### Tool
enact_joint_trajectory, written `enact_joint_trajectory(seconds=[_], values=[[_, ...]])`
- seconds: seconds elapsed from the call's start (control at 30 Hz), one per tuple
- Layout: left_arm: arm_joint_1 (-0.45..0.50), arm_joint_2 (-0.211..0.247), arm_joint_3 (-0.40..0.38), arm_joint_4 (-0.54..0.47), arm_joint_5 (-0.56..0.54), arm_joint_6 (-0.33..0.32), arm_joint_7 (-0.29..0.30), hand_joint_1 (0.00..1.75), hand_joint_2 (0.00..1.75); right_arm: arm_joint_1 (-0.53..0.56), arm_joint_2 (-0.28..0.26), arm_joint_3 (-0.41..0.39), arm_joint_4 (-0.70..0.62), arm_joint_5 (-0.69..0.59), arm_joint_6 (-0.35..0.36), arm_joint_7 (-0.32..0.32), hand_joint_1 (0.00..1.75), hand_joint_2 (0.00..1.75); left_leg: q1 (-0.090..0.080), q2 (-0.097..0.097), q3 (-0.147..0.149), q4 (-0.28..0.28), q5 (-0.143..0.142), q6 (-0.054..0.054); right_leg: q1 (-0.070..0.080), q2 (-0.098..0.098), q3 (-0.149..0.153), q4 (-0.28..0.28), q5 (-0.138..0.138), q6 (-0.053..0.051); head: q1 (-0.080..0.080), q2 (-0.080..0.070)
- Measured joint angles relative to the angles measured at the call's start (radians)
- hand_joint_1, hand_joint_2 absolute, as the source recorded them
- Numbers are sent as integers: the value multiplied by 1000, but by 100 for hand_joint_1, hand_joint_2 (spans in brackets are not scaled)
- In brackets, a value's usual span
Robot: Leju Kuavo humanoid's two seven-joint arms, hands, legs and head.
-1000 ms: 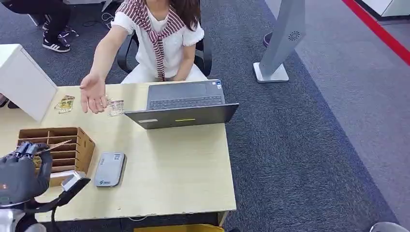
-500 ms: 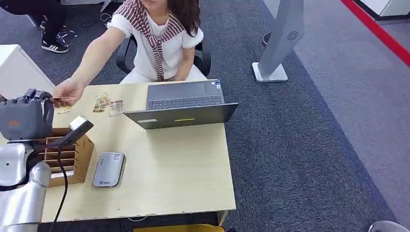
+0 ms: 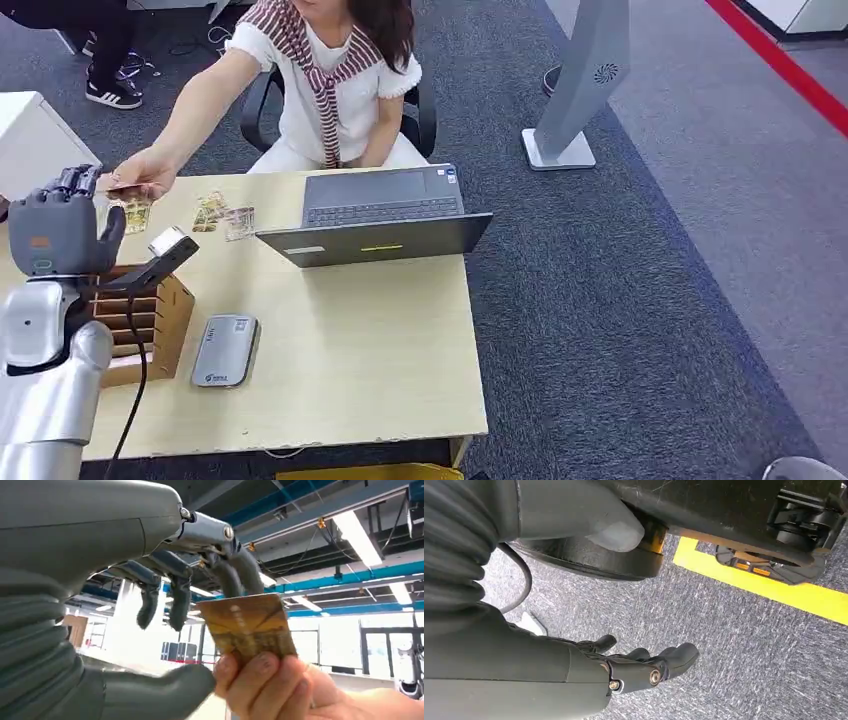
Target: Pass the card to the sensor for recognition and then transmit it.
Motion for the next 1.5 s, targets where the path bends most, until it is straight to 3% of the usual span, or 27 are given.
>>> enact_joint_trajectory(seconds=[0.27,0.37,0.47,0.57,0.67,0.77,0.83,0.9,0.93,1.03,1.1,1.17,1.2,1.27,1.33,1.37,1.47,1.5], values=[[31,0,0,-1,50,48,-8,0,175,0,0,0,0,-10,-1,2,0,175,0,0,0,0,0,0,0,0,0,0,0,0,0,0],[67,-1,0,-24,104,63,-37,0,175,0,0,0,0,-18,-2,4,0,175,0,0,0,0,0,0,0,0,0,0,0,0,0,0],[153,-8,2,-124,295,102,-129,0,175,1,0,-7,0,-32,-6,3,0,175,0,3,0,0,-1,0,0,1,0,0,0,0,0,0],[309,-22,33,-313,609,82,-266,0,175,4,0,-24,0,-60,-22,-5,0,175,0,7,1,-1,-4,1,-1,5,0,0,-2,0,0,0],[492,-41,137,-501,1000,-54,-417,0,175,5,0,-50,0,-83,-33,-14,0,175,1,11,2,-1,-7,1,-1,8,0,0,-4,1,0,0],[632,-81,319,-625,1403,-355,-517,0,175,7,0,-75,0,-91,-39,-23,0,175,1,10,1,-1,-8,2,0,8,0,0,-7,1,0,0],[682,-123,462,-657,1596,-558,-504,0,175,7,0,-86,0,-92,-43,-23,0,175,1,9,1,-1,-8,3,0,7,0,0,-8,2,-1,0],[687,-181,692,-656,1720,-777,-448,0,175,8,2,-99,0,-92,-48,-26,0,175,1,9,1,-2,-8,3,0,5,0,0,-8,2,1,0],[683,-203,777,-649,1758,-852,-417,0,175,8,3,-105,0,-92,-50,-27,0,175,1,9,1,-2,-9,3,0,5,0,0,-8,1,1,0],[639,-253,1048,-558,1882,-992,-283,0,175,8,8,-114,0,-86,-54,-29,0,175,1,7,2,-2,-9,3,-1,4,1,0,-9,3,1,0],[612,-277,1179,-452,1932,-996,-211,0,175,8,10,-124,0,-86,-54,-27,0,175,1,7,2,-2,-9,3,-1,4,2,0,-9,3,2,0],[595,-295,1275,-335,1912,-1004,-235,0,175,7,11,-130,0,-85,-54,-25,0,175,1,7,3,-2,-9,3,-1,4,2,0,-9,3,-1,0],[590,-304,1307,-289,1902,-1010,-251,0,0,7,11,-132,0,-84,-54,-25,0,175,1,7,3,-2,-9,3,-1,3,2,0,-9,3,-1,0],[575,-316,1371,-197,1903,-975,-229,0,0,7,11,-134,0,-80,-53,-22,0,175,0,4,2,-2,-9,3,-1,1,3,0,-9,3,0,0],[554,-331,1428,-81,1911,-874,-188,0,0,5,13,-134,0,-72,-54,-19,0,175,-1,2,3,-2,-9,4,-2,-1,4,0,-9,3,0,0],[547,-337,1455,-3,1887,-814,-213,0,0,5,13,-135,0,-68,-53,-17,0,175,-1,2,4,-2,-9,4,-3,-1,4,0,-9,3,0,0],[543,-362,1484,193,1823,-734,-289,0,0,4,14,-135,0,-56,-52,-7,0,175,-1,2,3,-1,-9,6,-3,-1,5,-1,-10,4,1,0],[541,-372,1485,275,1764,-660,-316,0,0,2,14,-135,0,-45,-47,3,0,175,-2,1,4,-1,-9,6,-3,-2,5,-1,-10,4,4,0]])
